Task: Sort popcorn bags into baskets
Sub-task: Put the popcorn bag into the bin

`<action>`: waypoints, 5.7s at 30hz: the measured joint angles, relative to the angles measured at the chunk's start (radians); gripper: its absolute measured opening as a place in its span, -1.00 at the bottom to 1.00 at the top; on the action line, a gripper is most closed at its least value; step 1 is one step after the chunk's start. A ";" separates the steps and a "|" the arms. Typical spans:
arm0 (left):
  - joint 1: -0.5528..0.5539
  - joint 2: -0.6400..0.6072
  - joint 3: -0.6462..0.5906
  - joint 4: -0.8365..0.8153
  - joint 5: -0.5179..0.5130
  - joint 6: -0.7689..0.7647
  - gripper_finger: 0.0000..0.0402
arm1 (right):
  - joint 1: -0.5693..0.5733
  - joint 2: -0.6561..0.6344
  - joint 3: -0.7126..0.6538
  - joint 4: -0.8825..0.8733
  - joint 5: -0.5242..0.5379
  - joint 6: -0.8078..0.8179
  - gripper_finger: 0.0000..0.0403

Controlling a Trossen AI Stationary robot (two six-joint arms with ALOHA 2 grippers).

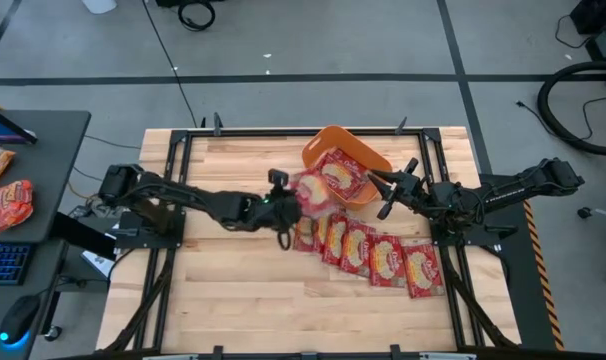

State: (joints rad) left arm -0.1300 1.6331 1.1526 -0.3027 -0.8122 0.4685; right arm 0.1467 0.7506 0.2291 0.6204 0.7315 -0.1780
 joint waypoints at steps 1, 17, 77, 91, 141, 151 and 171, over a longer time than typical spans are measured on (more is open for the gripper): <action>0.015 0.012 0.000 0.042 -0.003 0.015 -0.98 | 0.000 0.000 0.000 0.003 0.000 0.000 -0.62; 0.199 0.337 0.293 0.097 0.004 0.061 -0.97 | -0.020 0.000 0.000 0.008 0.000 -0.005 -0.62; -0.038 0.275 0.031 0.155 0.289 0.632 -0.98 | -0.021 0.000 0.000 -0.012 0.000 -0.005 -0.62; 0.036 0.027 0.033 0.242 0.143 0.351 -0.99 | -0.021 0.000 0.000 0.003 -0.002 0.000 -0.62; 0.053 0.337 0.164 -0.315 0.481 0.447 -0.29 | -0.034 0.000 0.000 -0.007 -0.026 0.000 -0.62; 0.056 0.337 0.042 -0.129 0.369 0.628 -0.14 | -0.034 0.000 0.000 -0.007 -0.026 0.000 -0.62; 0.041 0.335 -0.015 0.063 0.479 0.412 -0.95 | -0.034 0.000 0.000 -0.008 -0.026 0.000 -0.62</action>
State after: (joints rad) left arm -0.0895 1.9686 1.1378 -0.2400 -0.3332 0.8809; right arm 0.1123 0.7509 0.2295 0.6128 0.7052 -0.1783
